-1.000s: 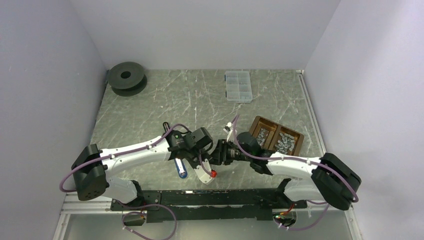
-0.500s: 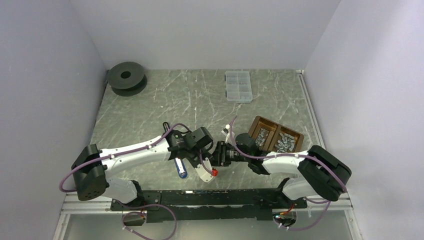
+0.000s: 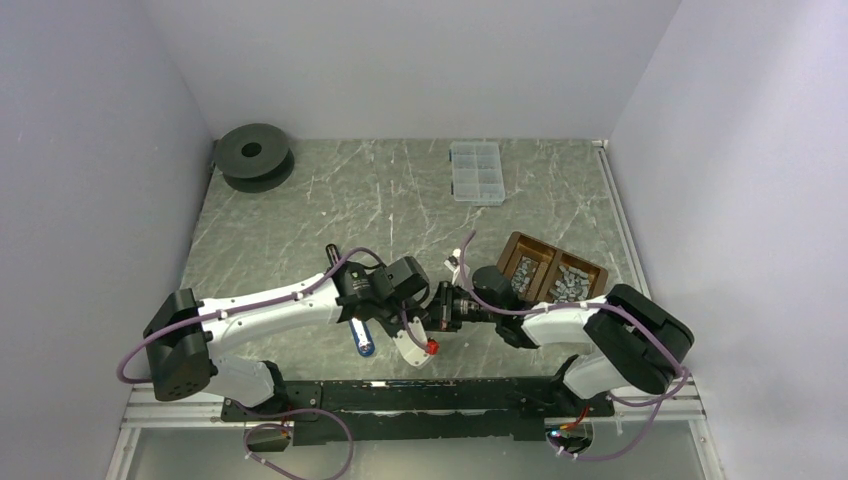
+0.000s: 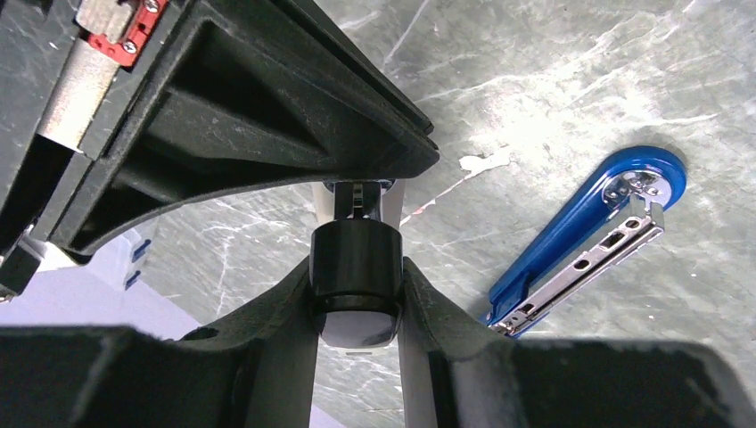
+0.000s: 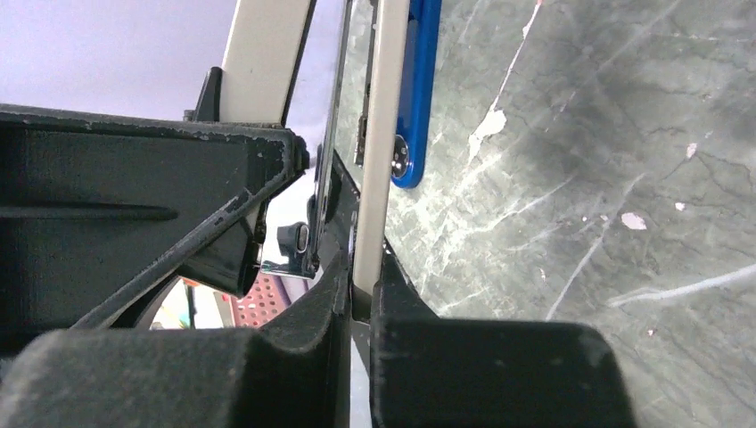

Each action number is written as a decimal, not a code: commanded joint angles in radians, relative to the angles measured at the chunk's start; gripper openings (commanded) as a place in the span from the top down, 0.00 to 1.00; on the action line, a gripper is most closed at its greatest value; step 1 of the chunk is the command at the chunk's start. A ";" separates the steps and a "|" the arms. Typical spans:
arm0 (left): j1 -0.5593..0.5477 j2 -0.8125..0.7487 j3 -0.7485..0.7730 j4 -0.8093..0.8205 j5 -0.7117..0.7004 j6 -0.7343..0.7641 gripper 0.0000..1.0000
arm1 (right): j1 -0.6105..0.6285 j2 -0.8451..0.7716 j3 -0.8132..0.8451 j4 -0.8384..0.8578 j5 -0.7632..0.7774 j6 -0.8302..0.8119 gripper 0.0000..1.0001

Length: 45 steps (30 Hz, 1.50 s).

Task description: Load the staples into the stapler

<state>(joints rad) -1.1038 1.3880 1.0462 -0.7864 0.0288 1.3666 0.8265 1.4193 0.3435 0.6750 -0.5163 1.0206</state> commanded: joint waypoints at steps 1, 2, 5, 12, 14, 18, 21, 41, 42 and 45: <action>-0.022 -0.048 0.047 0.059 0.057 -0.008 1.00 | -0.009 -0.034 -0.042 0.094 0.027 -0.012 1.00; -0.021 -0.055 0.043 0.069 0.052 -0.011 1.00 | -0.009 -0.046 -0.061 0.089 0.030 -0.010 1.00; -0.004 -0.064 0.040 0.079 0.043 -0.018 1.00 | -0.009 -0.085 -0.121 0.046 0.045 -0.020 1.00; 0.120 -0.059 0.079 0.066 0.036 -0.029 1.00 | -0.008 -0.166 -0.224 -0.027 0.043 -0.021 1.00; 0.162 -0.058 0.085 0.058 0.037 -0.020 1.00 | -0.007 -0.184 -0.243 -0.039 0.040 -0.018 1.00; 0.260 -0.054 0.089 0.043 0.051 0.018 1.00 | -0.007 -0.208 -0.268 -0.043 0.017 -0.014 1.00; 0.343 -0.039 0.091 0.017 0.066 0.057 1.00 | -0.007 -0.208 -0.276 -0.028 -0.004 -0.010 1.00; 0.494 0.301 0.199 0.038 0.000 0.098 1.00 | -0.007 0.057 -0.269 0.253 -0.141 0.041 1.00; 0.498 0.327 0.220 0.029 -0.005 0.086 1.00 | -0.007 0.069 -0.268 0.266 -0.144 0.045 1.00; 0.504 0.384 0.257 0.034 -0.026 0.073 1.00 | -0.007 0.097 -0.272 0.292 -0.148 0.053 1.00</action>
<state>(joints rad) -0.6086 1.7138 1.2324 -0.8505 0.0238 1.5322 0.8009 1.4792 0.0834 0.8982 -0.5713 1.0859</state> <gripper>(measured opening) 0.382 0.104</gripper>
